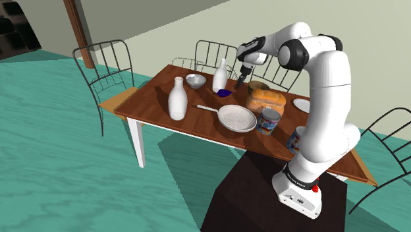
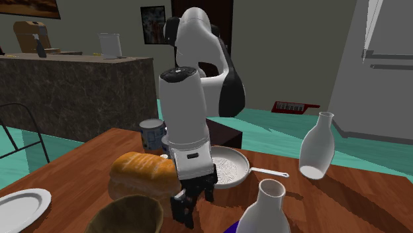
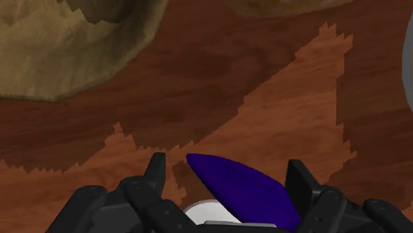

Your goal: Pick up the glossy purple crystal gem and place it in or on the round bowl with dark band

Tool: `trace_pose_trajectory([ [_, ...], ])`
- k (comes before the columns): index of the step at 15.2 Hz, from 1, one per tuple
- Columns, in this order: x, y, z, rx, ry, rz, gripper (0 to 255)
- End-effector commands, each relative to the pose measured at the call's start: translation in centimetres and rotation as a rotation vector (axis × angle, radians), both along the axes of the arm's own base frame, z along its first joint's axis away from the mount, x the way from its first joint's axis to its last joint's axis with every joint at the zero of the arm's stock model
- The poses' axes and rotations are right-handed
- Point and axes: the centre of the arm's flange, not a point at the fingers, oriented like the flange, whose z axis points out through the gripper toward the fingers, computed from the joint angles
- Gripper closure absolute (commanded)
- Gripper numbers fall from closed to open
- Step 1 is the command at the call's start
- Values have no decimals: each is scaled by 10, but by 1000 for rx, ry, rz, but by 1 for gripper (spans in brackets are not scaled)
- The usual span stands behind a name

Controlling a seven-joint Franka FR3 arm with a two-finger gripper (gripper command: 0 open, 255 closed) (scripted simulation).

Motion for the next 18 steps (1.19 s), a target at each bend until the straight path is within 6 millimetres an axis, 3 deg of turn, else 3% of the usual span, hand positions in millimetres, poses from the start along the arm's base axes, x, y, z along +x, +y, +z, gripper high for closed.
trace_pose_trajectory([
  [1, 16, -6, -20, 11, -56, 310, 0],
  [5, 49, -5, -49, 39, -152, 839, 0],
  [12, 55, 2, -85, 39, -152, 839, 0],
  [18, 56, 3, -88, 39, -152, 839, 0],
])
